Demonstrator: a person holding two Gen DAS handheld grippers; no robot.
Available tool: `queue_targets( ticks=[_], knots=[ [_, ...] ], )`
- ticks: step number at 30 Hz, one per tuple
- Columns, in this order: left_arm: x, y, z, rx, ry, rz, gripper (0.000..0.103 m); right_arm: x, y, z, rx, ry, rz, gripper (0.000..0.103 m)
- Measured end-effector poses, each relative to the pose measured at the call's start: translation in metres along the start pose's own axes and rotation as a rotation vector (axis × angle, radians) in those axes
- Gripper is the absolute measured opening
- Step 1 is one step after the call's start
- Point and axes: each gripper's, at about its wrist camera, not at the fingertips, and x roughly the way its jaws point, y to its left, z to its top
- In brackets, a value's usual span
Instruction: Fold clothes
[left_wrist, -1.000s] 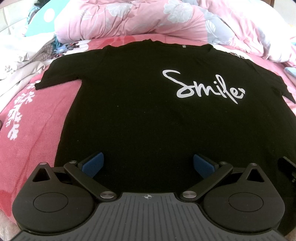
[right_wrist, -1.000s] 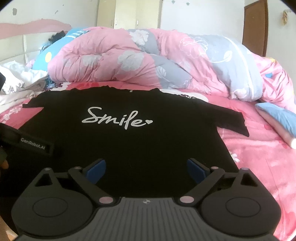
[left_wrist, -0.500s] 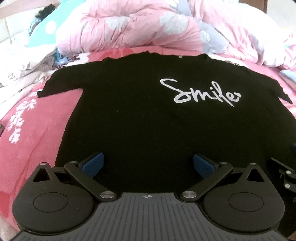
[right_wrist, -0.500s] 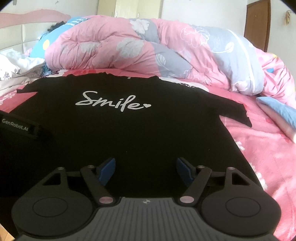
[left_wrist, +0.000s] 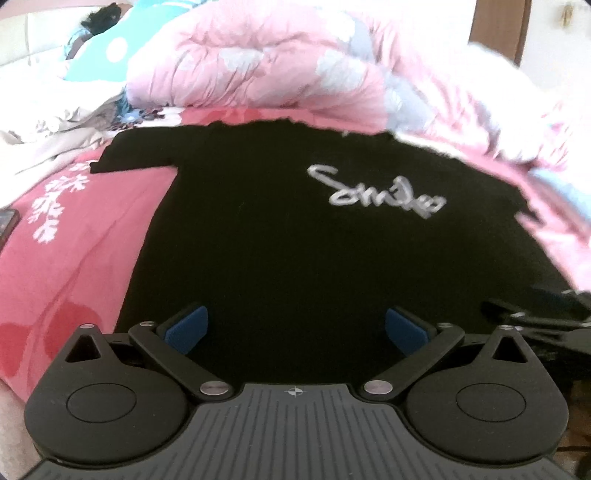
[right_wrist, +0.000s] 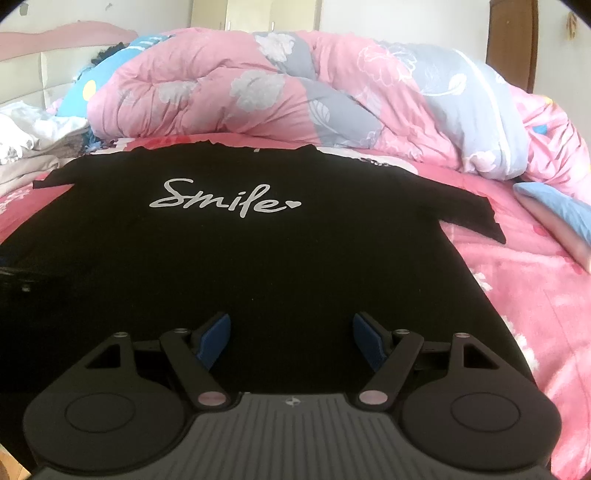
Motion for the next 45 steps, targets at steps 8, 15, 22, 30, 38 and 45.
queue_targets(
  ticks=[8, 15, 22, 30, 38, 45],
  knots=[
    [-0.018, 0.022, 0.020, -0.107, -0.138, 0.001, 0.103, 0.006, -0.004, 0.010, 0.003, 0.069, 0.012, 0.087],
    [0.003, 0.073, 0.048, -0.288, -0.190, 0.098, 0.101, 0.010, -0.002, 0.030, -0.020, 0.157, 0.016, 0.087],
    [0.035, 0.118, 0.094, -0.455, -0.273, 0.228, 0.095, 0.007, 0.017, 0.101, -0.130, 0.067, 0.045, 0.087],
    [0.082, 0.161, 0.112, -0.524, -0.269, 0.388, 0.070, 0.036, 0.076, 0.228, -0.193, -0.094, 0.272, 0.087],
    [0.101, 0.187, 0.099, -0.563, -0.261, 0.404, 0.054, 0.130, 0.197, 0.311, -0.232, 0.031, 0.574, 0.086],
    [0.104, 0.188, 0.096, -0.563, -0.261, 0.352, 0.043, 0.213, 0.296, 0.323, -0.345, 0.223, 0.653, 0.086]
  ],
)
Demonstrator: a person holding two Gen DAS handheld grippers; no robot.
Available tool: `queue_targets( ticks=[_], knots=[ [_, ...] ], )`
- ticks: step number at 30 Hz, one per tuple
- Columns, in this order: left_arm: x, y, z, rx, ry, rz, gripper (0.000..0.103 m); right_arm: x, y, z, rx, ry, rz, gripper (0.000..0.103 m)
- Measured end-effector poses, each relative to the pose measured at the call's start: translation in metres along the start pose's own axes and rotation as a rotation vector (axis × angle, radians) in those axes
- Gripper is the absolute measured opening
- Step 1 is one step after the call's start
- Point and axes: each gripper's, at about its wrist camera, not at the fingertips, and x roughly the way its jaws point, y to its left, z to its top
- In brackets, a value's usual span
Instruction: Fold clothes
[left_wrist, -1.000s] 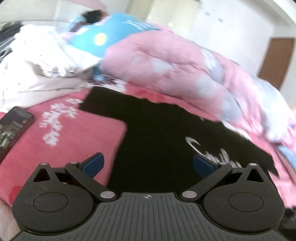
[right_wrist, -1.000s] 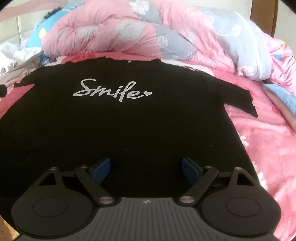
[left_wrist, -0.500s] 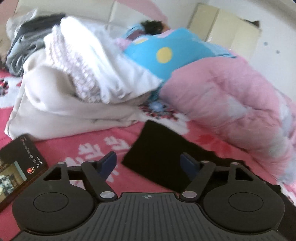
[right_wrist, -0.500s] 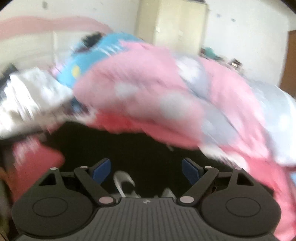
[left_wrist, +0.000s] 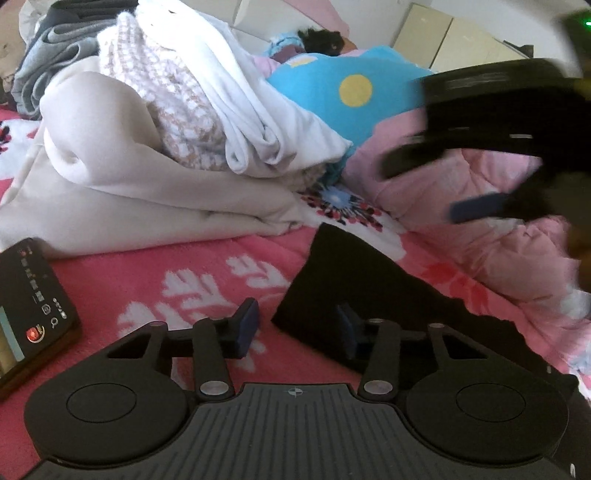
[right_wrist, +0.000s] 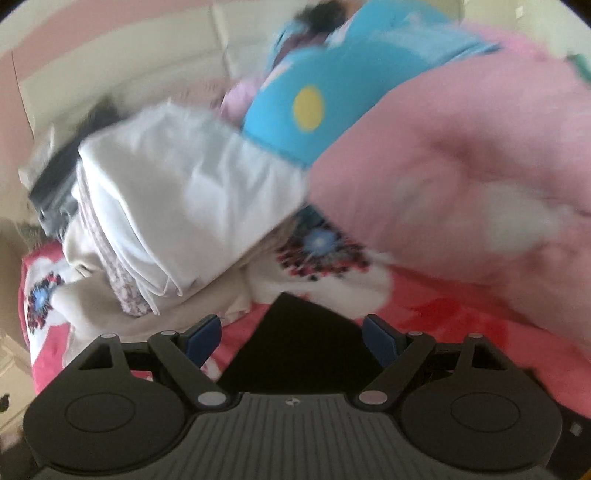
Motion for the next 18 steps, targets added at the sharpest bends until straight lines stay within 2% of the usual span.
queue_targets(
  ticks=[3, 6, 9, 13, 18],
  knots=[
    [0.000, 0.002, 0.000, -0.010, 0.009, -0.016, 0.038, 0.035, 0.010, 0.006, -0.011, 0.061, 0.009, 0.085],
    [0.001, 0.002, 0.000, -0.009, 0.020, -0.028, 0.027, 0.063, 0.016, 0.011, 0.006, 0.112, 0.022, 0.084],
    [0.002, 0.002, 0.000, -0.012, 0.030, -0.038, 0.017, 0.086, 0.024, 0.015, -0.010, 0.151, -0.004, 0.082],
    [0.003, 0.003, -0.001, -0.013, 0.034, -0.053, 0.007, 0.107, 0.029, 0.016, -0.033, 0.192, -0.054, 0.071],
    [0.001, -0.001, -0.003, 0.012, 0.022, -0.063, 0.005, 0.123, 0.031, 0.013, -0.027, 0.231, -0.072, 0.061]
  ],
)
